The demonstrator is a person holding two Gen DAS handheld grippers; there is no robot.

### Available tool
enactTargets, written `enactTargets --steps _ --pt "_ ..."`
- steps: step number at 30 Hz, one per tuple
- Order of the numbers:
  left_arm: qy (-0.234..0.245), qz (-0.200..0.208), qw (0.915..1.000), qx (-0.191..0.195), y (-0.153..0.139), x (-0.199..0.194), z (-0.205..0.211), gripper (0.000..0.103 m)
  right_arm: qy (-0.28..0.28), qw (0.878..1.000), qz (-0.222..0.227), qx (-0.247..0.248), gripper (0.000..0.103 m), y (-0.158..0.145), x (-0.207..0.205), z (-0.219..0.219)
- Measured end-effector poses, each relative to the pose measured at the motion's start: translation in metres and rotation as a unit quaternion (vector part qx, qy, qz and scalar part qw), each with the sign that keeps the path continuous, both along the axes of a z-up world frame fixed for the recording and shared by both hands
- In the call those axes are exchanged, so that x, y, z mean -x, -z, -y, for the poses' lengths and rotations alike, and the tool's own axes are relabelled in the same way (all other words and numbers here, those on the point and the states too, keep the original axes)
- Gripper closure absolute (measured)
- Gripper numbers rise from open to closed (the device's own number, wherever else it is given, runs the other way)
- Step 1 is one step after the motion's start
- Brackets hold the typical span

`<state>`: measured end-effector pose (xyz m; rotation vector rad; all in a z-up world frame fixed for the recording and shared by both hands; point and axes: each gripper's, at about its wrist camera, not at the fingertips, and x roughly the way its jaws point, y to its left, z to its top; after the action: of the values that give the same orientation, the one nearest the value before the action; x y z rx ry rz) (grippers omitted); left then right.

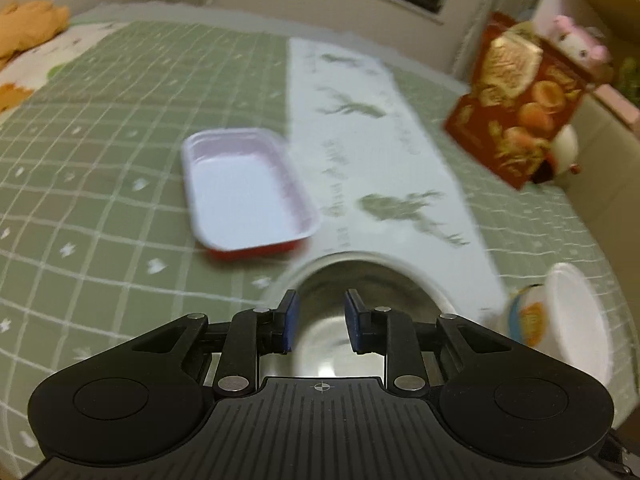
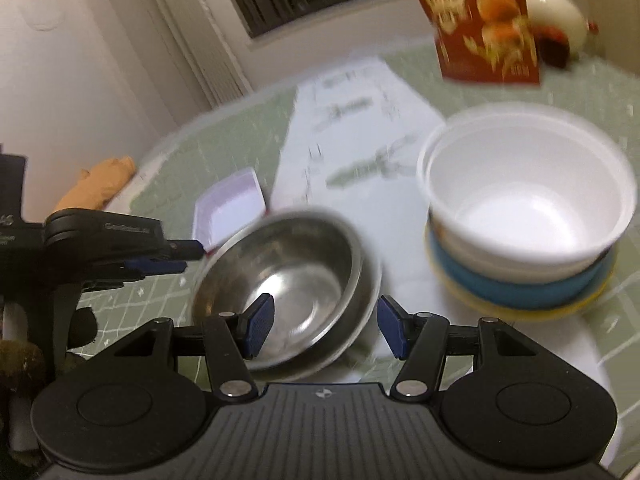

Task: Organize plates and bowls

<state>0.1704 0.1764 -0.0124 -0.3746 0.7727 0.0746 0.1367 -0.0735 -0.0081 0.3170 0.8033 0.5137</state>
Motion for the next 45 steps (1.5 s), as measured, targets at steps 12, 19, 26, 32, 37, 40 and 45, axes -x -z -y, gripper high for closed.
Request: enactTargets --steps 12,19,26,32,37,40,45 --pt "0.039 0.126 0.9898 0.055 -0.033 -0.003 0.103 0.088 0.02 0.986 0.154 0.063 0.044 -0.056 -0.024 0.114" --pt "0.073 0.108 0.991 0.03 -0.028 -0.014 0.159 0.088 0.048 0.991 0.104 0.064 0.044 -0.04 -0.07 0.178" --pt "0.059 0.026 0.9979 0.013 -0.006 -0.024 0.175 0.087 0.022 0.996 0.062 0.065 0.044 0.0 -0.081 0.182" --pt "0.037 0.004 0.9993 -0.009 -0.009 -0.029 0.177 0.085 0.006 0.999 0.028 0.034 0.043 0.016 -0.089 0.181" --pt "0.057 -0.019 0.9982 -0.002 -0.004 -0.03 0.178 0.08 0.007 0.999 0.012 0.053 0.043 0.025 -0.095 0.18" --pt "0.055 -0.029 0.9981 0.002 0.001 -0.033 0.178 0.075 0.007 0.999 0.005 0.052 0.043 0.028 -0.097 0.18" --pt "0.055 -0.043 0.997 0.033 0.011 -0.042 0.173 0.073 0.011 0.998 -0.007 0.054 0.042 0.034 -0.098 0.181"
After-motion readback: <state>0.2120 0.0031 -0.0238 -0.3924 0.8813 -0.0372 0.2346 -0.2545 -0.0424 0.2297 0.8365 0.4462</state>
